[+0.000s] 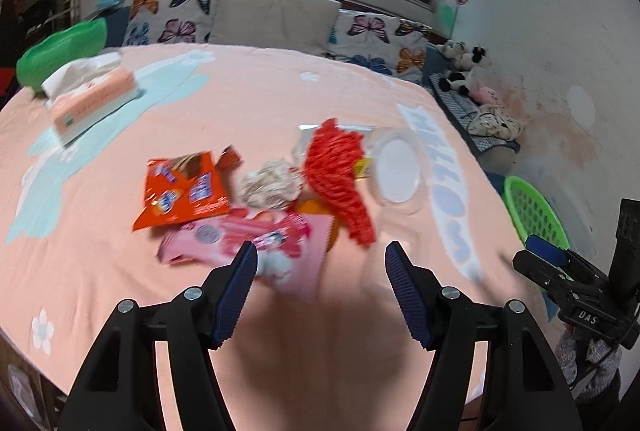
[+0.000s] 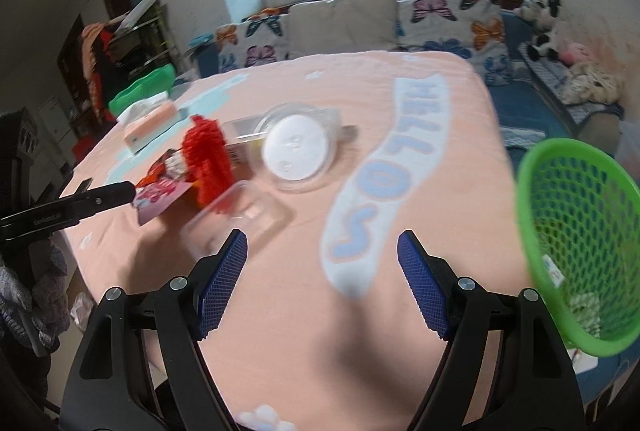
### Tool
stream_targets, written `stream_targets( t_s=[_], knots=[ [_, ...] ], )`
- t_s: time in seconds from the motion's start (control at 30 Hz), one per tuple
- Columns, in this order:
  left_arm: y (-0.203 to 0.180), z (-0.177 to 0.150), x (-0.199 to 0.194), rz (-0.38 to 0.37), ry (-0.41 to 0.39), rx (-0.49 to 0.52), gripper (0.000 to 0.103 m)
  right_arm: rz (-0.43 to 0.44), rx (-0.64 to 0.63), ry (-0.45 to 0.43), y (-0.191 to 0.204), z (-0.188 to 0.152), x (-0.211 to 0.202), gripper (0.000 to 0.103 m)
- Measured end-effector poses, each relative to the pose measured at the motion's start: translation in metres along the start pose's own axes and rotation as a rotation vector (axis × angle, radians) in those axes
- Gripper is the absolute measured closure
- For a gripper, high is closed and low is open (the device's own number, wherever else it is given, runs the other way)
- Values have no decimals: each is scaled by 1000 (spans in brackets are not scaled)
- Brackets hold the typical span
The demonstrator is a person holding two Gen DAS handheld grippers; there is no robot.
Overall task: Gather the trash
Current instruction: 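Move both open tools back over the remaining trash on the table, then grasp the red mesh net with the right tool while the left tool grasps the orange snack wrapper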
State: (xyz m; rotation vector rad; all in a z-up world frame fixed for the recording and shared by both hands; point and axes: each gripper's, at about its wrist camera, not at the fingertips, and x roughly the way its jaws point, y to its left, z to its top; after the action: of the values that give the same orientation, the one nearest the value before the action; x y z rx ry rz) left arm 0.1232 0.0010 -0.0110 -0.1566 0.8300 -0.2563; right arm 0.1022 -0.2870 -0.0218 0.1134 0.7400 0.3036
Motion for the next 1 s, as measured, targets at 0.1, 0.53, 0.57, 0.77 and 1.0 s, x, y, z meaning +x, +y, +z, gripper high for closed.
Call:
stream_targets(
  t_s=[0.1, 0.53, 0.57, 0.77, 1.0],
  knots=[
    [11, -4, 1, 9, 8, -26, 39, 19, -21, 10, 11, 2, 8, 25],
    [53, -10, 8, 42, 34, -142, 39, 78, -86, 33, 42, 20, 33, 25],
    [57, -9, 8, 46, 31, -147, 39, 83, -91, 34, 44, 22, 35, 25],
    [81, 2, 4, 81, 5, -177, 39, 135, -102, 44, 59, 39, 55, 26],
    [114, 22, 9, 134, -10, -183, 39, 172, -145, 54, 88, 56, 83, 30]
  ],
)
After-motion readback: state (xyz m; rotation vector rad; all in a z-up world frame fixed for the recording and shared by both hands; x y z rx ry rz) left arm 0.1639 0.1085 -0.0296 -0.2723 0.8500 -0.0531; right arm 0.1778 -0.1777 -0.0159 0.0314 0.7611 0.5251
